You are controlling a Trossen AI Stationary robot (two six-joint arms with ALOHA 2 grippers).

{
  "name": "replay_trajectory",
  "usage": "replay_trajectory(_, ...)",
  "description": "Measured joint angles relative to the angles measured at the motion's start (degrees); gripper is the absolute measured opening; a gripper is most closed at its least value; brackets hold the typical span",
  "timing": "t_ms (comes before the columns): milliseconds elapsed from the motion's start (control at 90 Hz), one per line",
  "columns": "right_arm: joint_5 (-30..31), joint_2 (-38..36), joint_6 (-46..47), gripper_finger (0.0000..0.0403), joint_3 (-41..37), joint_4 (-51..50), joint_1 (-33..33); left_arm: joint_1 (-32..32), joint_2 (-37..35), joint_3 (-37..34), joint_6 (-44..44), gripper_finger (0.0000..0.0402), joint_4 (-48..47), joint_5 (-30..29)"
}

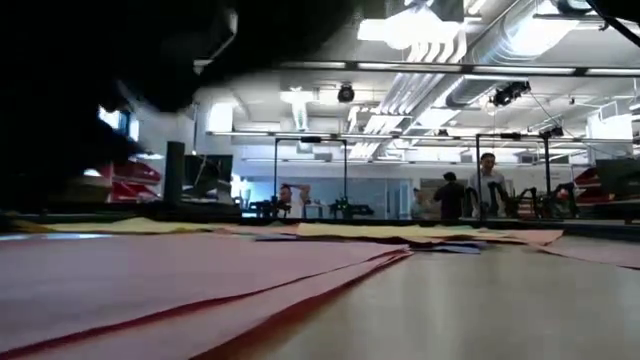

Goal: Organize paper
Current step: Stack the pink paper on top of the stacked pink papers

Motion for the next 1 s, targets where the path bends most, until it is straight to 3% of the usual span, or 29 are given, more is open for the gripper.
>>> replay_trajectory(167, -1.4, -1.3, -1.9, 0.0215, 1.0, 1.7, 1.8, -0.2, -1.8, 4.3, -0.2, 0.0179, 3.3, 1.9)
replay_trajectory(356, -2.0, -1.1, 0.5, 0.0215, -4.4, 3.4, 1.9, -0.5, 2.2, 0.3, -1.0, 0.0179, 15.8, 0.9)
replay_trajectory(600, -7.3, -0.9, 5.6, 0.0215, -5.2, 0.6, 0.0, 0.0, 4.6, -0.5, -1.9, 0.0179, 17.3, 1.5)
replay_trajectory(878, 3.5, -2.2, 0.9, 0.0215, -5.0, -5.6, -4.4, 5.0, 2.1, -1.5, -7.1, 0.0179, 20.1, 3.7)
replay_trajectory(1000, 4.4, -4.6, -2.9, 0.0215, -5.1, -7.7, -5.3, 6.0, 1.6, -1.5, -6.1, 0.0179, 19.6, 3.2)
